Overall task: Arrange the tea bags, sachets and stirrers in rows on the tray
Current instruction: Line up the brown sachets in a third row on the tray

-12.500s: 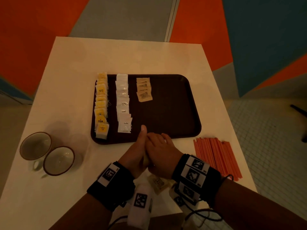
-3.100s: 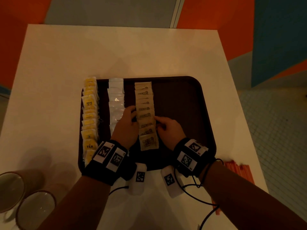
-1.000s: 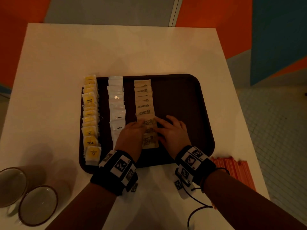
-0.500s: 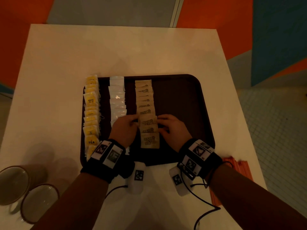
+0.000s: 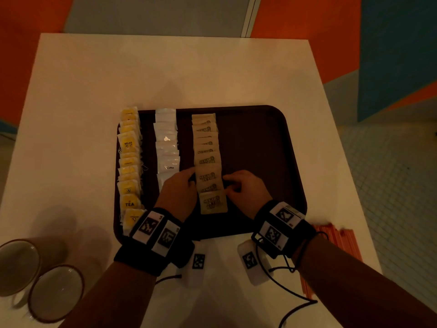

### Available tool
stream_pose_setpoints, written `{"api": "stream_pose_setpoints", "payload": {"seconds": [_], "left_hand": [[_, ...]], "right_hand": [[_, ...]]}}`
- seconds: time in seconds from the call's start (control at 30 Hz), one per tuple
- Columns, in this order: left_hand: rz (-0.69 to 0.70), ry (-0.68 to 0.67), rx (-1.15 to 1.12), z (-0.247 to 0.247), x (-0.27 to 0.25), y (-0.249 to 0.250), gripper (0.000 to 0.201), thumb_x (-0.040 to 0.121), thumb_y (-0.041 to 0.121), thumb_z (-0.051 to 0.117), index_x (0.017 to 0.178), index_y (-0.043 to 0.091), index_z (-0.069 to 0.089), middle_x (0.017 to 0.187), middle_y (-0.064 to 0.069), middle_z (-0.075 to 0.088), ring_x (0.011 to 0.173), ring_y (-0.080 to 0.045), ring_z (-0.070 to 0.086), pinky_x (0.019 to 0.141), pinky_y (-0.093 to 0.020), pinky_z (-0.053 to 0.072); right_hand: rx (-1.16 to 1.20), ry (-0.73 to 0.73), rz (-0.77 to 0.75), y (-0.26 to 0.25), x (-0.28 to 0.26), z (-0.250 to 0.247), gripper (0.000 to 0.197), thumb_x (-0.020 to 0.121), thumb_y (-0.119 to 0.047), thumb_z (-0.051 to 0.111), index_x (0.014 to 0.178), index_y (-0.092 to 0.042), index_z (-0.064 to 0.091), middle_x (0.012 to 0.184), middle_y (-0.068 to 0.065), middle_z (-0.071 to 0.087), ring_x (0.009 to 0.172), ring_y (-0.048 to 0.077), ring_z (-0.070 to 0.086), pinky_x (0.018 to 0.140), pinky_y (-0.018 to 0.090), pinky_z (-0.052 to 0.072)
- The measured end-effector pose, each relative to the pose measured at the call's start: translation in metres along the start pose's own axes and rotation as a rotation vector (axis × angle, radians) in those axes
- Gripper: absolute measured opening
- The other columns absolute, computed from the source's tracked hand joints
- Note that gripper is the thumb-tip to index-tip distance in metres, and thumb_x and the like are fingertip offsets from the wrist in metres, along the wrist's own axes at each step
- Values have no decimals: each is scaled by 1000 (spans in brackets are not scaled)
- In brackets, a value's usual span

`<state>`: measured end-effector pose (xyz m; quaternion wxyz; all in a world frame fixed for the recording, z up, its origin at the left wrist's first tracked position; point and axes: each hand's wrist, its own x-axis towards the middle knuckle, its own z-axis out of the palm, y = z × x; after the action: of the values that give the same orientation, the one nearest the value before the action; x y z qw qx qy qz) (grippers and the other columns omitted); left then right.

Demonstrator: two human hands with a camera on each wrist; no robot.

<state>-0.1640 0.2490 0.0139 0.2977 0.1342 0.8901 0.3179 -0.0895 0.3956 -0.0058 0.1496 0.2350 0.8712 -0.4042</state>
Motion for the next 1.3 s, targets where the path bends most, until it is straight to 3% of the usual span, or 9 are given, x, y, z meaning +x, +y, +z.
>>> {"api": "stream_pose_setpoints", "payload": {"seconds": [0.2,0.43,0.6,0.77,0.9,1.03,1.13,1.23,1.3], "left_hand": [[12,-59,-77,3,-18,4,37,95,6,37,132,10,44,129,-8,53,108,-14,50,79,-12,35],[-56,-53,-350,10,-16,0,39,97,6,30,134,14,36,114,7,47,110,-10,49,89,-24,43],[-105,-54,-385,12,-13,-2,45,97,6,30,141,17,27,133,-7,50,124,-22,48,98,-32,43],[-103,-17,-346,17,-12,-5,48,98,9,32,144,17,20,139,-12,47,126,-25,47,92,-26,40],[-101,-6,-409,19,-11,-7,49,97,6,32,144,15,20,141,-12,43,130,-25,43,105,-38,40],[-62,15,-401,14,-6,-7,50,96,6,34,143,16,23,138,2,42,124,-8,40,102,-24,36],[-81,23,-466,10,6,-3,54,95,7,37,144,18,20,149,-4,34,135,-18,35,109,-36,35],[-97,17,-542,7,15,4,55,96,5,35,146,16,16,148,-6,35,127,-12,38,97,-27,38],[-79,-3,-560,7,19,6,55,96,6,34,146,18,14,145,-3,37,116,-6,38,90,-24,39]], "right_hand": [[38,-23,54,8,-10,11,34,84,-8,59,117,-16,59,116,5,56,94,14,60,79,15,43],[63,10,11,7,-17,17,34,88,-7,53,121,-16,59,118,5,56,105,15,56,86,15,42],[59,-8,13,9,-21,16,36,88,-8,53,123,-15,56,121,4,54,107,13,55,86,13,40],[78,-9,17,11,-23,17,35,89,-8,50,123,-17,57,122,4,56,110,14,54,87,13,38],[73,-19,16,13,-24,17,35,90,-8,50,123,-17,57,123,3,56,111,14,53,88,13,38],[145,54,35,12,-16,11,39,91,-6,49,129,-15,51,130,5,53,114,14,54,90,15,39],[238,48,47,8,-1,5,48,91,-4,47,136,-20,42,137,3,49,121,11,50,94,17,39],[286,23,25,0,12,0,52,91,-4,46,140,-21,36,141,5,45,128,14,44,104,26,38],[302,7,-22,-8,16,-4,51,91,0,43,138,-19,38,140,3,46,126,8,42,104,24,36]]}}
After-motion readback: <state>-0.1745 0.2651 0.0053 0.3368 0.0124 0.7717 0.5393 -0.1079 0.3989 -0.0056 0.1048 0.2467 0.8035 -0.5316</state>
